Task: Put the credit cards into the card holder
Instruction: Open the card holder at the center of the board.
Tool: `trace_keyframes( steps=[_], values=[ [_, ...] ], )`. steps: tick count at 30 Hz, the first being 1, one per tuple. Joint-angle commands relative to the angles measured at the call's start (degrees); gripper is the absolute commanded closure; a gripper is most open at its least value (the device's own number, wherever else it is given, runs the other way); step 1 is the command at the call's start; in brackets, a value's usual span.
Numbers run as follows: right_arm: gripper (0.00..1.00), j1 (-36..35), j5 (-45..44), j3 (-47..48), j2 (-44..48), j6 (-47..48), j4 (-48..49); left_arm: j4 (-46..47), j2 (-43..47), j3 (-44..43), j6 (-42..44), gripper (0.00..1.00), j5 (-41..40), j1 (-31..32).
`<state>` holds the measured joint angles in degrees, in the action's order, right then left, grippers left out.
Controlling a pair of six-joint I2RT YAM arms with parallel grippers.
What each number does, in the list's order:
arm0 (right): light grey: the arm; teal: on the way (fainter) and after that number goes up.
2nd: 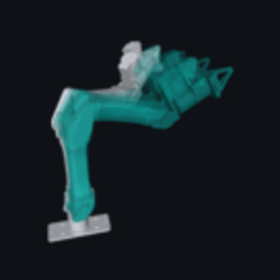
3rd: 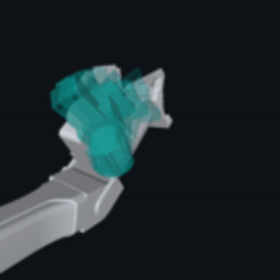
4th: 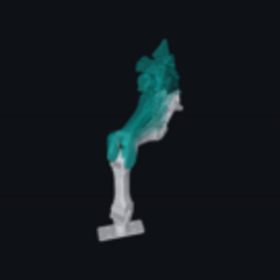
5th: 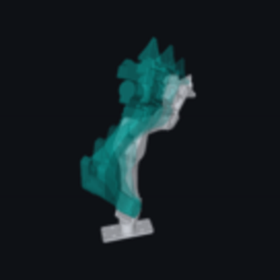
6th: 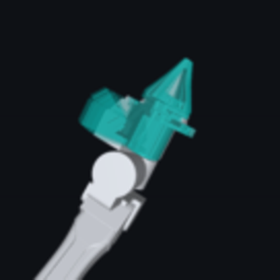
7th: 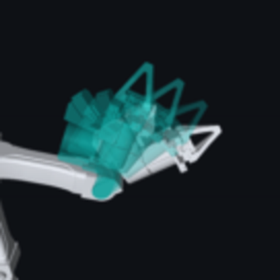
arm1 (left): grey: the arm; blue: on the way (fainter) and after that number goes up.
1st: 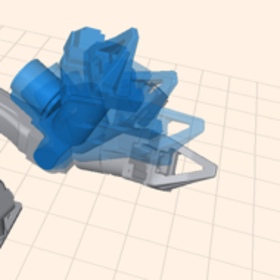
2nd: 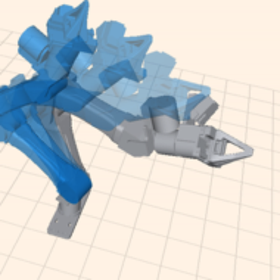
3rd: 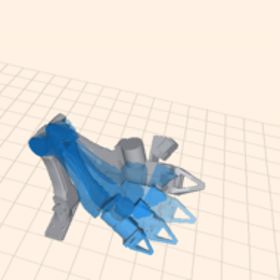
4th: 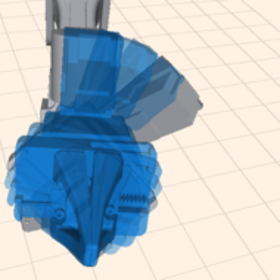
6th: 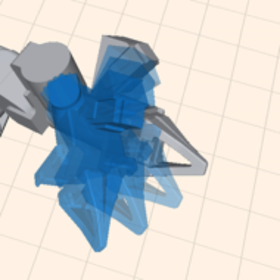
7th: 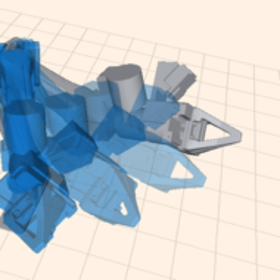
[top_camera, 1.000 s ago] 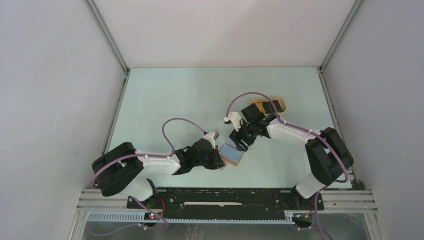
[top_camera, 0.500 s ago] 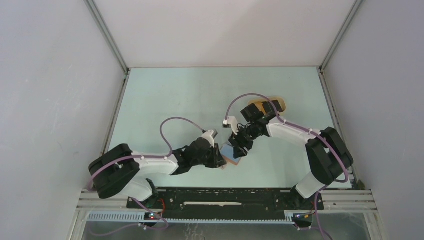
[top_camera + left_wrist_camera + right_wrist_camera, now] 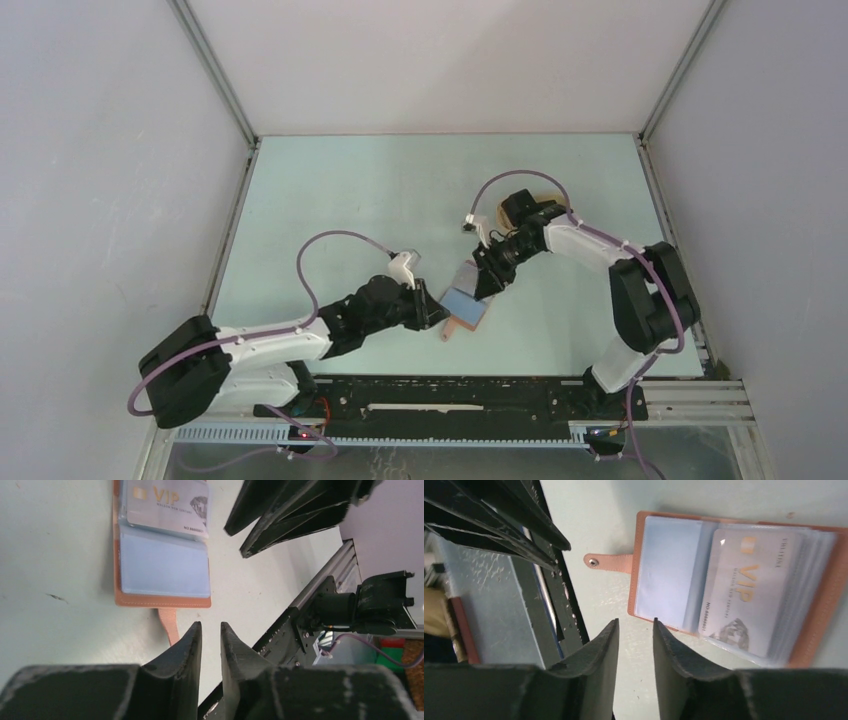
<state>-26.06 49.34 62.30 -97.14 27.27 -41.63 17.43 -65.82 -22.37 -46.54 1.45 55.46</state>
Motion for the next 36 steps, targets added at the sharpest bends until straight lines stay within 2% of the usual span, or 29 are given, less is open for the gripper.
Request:
trace_keyframes(
  steps=[1, 5, 10, 15, 18, 27, 36],
  values=[
    [0.64, 1.5, -6.7, -1.2, 8.4, -2.9, 5.8, 2.7, -3.0, -4.4, 3.2, 0.78, 0.2, -1.3],
    [0.66, 3.0, -16.9, -2.9, 9.2, -6.7, 11.5, 4.6, -12.2, -8.6, 2.4, 0.81, 1.9, -2.4],
    [0.6, 2.7, -21.0, 0.0, 2.9, -8.9, 12.4, 3.3, -22.9, -13.8, 1.7, 0.83, 2.0, -3.8],
    [0.55, 2.6, -23.8, 1.9, -2.1, -10.2, 11.6, -1.1, -26.2, -18.3, 2.4, 0.8, -1.3, -4.2],
    [0.56, 2.6, -24.6, 3.0, -4.8, -10.1, 9.7, -2.5, -27.9, -20.2, 2.4, 0.79, -3.0, -4.8],
    [0.75, 3.4, -22.4, 2.8, -5.4, -11.6, 6.1, -6.5, -34.6, -27.0, 2.4, 0.78, -1.9, -7.2],
    [0.74, 4.6, -18.3, -0.2, -2.6, -13.4, 5.0, -8.7, -39.1, -31.9, 2.6, 0.76, 0.3, -8.5]
  ],
)
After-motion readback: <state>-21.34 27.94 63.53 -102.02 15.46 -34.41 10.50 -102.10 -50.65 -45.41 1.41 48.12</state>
